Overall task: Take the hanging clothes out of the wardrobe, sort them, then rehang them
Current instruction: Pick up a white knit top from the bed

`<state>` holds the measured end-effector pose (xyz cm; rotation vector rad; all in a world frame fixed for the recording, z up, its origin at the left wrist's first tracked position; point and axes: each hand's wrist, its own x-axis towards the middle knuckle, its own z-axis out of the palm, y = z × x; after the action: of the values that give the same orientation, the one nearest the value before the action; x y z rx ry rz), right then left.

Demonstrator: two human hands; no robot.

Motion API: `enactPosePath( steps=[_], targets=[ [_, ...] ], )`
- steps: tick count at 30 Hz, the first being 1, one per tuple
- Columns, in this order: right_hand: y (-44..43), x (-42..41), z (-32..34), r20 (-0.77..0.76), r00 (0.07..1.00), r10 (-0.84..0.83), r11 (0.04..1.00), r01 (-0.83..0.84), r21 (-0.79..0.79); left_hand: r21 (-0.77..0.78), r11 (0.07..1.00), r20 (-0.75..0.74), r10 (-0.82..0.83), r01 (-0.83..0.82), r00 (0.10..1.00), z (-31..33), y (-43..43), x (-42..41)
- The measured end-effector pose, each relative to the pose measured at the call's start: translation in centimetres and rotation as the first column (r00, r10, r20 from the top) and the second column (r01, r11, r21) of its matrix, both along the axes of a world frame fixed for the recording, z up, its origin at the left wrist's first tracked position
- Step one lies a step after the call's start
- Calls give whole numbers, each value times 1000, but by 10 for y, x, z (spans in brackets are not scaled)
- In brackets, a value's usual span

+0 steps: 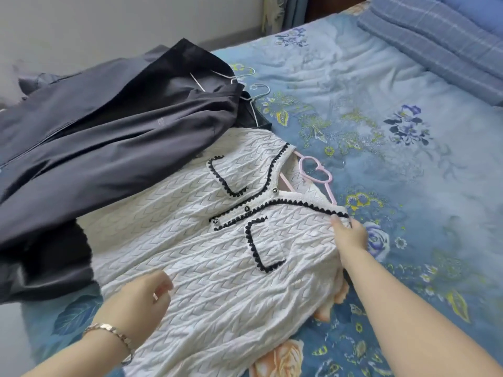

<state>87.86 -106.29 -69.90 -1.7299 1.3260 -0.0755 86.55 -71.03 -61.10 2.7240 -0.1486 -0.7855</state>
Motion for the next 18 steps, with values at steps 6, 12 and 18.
enactPosePath(
  steps=[6, 12, 18],
  targets=[
    [11, 7, 94, 238, 937, 254, 962, -218, -167, 0, 1000, 17, 23, -23, 1000, 63, 8, -3],
    [67, 2, 213, 295, 782, 550, 834, -531, -148, 19, 999, 98, 24, -26, 995, 162, 36, -17],
    [145, -32, 316, 323, 639, 699, 713, -656, -246, -89, 992, 203, 111, -94, 973, 253, 91, -44]
  ],
)
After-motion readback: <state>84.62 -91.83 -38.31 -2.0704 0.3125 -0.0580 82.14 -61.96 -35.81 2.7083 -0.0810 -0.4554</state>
